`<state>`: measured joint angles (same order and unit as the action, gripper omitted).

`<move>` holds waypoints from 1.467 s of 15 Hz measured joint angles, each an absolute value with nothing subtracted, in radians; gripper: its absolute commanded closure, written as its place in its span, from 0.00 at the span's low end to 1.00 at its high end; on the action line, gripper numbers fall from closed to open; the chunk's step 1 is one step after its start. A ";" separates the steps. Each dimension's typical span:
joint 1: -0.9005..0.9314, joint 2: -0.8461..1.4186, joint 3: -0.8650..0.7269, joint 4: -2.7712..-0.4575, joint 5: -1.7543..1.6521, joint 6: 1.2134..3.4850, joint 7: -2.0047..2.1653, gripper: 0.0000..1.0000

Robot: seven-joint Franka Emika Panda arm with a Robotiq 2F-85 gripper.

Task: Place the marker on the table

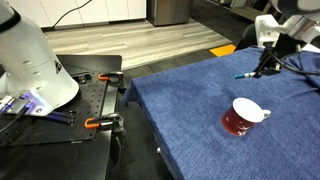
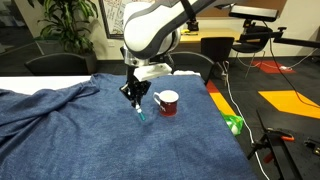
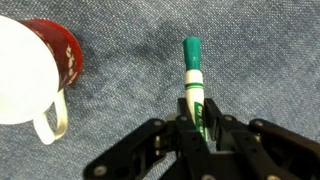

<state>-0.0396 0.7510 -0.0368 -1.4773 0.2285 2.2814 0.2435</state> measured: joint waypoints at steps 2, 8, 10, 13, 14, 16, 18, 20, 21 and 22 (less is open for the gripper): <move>-0.048 0.786 -0.037 -1.449 0.234 2.247 0.244 0.95; -0.056 0.854 -0.036 -1.372 0.238 2.171 0.245 0.42; -0.055 0.863 -0.034 -1.353 0.238 2.158 0.245 0.26; -0.054 0.865 -0.031 -1.336 0.238 2.153 0.245 0.05; -0.052 0.865 -0.030 -1.331 0.238 2.153 0.245 0.00; -0.043 0.859 -0.029 -1.325 0.238 2.153 0.245 0.00; -0.024 0.837 -0.029 -1.328 0.234 2.160 0.245 0.00; 0.002 0.795 -0.029 -1.349 0.224 2.189 0.245 0.00; 0.017 0.765 -0.029 -1.371 0.215 2.217 0.246 0.00; 0.032 0.732 -0.030 -1.399 0.205 2.249 0.247 0.00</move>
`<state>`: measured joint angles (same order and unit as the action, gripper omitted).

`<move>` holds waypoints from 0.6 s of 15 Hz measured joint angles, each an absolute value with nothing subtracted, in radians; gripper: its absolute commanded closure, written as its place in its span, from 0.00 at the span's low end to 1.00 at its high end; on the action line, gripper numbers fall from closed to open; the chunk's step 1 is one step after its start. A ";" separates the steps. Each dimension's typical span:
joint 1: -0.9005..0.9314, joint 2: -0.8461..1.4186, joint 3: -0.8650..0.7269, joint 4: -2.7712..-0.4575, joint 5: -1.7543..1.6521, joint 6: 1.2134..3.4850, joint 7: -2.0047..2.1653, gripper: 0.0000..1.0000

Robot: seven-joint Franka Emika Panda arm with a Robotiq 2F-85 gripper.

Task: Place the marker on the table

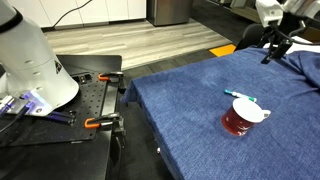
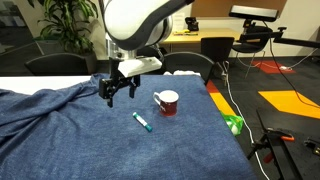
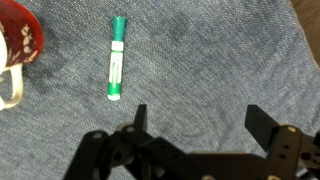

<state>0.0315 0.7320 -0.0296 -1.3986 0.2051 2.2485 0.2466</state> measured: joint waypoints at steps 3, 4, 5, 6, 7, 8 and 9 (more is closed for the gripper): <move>0.074 0.614 -0.034 -1.516 0.163 2.372 0.284 0.00; 0.088 0.573 -0.039 -1.561 0.146 2.413 0.303 0.00; 0.101 0.531 -0.044 -1.608 0.124 2.451 0.325 0.00; 0.114 0.490 -0.051 -1.655 0.101 2.484 0.347 0.00; 0.126 0.450 -0.058 -1.701 0.074 2.513 0.373 0.00; 0.138 0.413 -0.066 -1.742 0.045 2.535 0.401 0.00; 0.149 0.380 -0.073 -1.779 0.016 2.550 0.427 0.00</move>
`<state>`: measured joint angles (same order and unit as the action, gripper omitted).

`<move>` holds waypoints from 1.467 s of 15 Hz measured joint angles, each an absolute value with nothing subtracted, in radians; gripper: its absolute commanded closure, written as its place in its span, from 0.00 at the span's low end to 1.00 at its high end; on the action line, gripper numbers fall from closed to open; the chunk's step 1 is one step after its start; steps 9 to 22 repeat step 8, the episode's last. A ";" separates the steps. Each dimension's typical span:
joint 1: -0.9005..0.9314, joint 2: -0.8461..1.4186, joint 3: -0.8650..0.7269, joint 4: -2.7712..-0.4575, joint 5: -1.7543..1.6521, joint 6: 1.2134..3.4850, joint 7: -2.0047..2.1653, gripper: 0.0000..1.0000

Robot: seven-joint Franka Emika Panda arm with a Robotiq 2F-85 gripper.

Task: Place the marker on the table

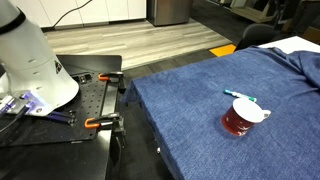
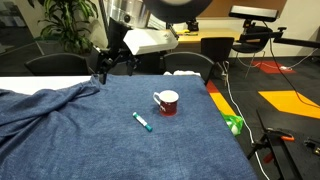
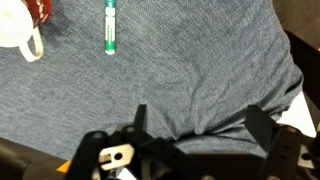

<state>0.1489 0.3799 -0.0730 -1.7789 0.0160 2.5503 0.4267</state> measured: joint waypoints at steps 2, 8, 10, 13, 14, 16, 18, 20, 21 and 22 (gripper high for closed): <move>0.162 0.324 -0.081 -1.840 -0.039 2.570 0.474 0.00; 0.163 0.302 -0.080 -1.871 -0.065 2.574 0.495 0.00; 0.163 0.302 -0.080 -1.871 -0.065 2.574 0.495 0.00; 0.163 0.302 -0.080 -1.871 -0.065 2.574 0.495 0.00; 0.163 0.302 -0.080 -1.871 -0.065 2.574 0.495 0.00; 0.163 0.302 -0.080 -1.871 -0.065 2.574 0.495 0.00; 0.163 0.302 -0.080 -1.871 -0.065 2.574 0.495 0.00; 0.163 0.302 -0.080 -1.871 -0.065 2.574 0.495 0.00; 0.163 0.302 -0.080 -1.871 -0.065 2.574 0.495 0.00; 0.163 0.302 -0.080 -1.871 -0.065 2.574 0.495 0.00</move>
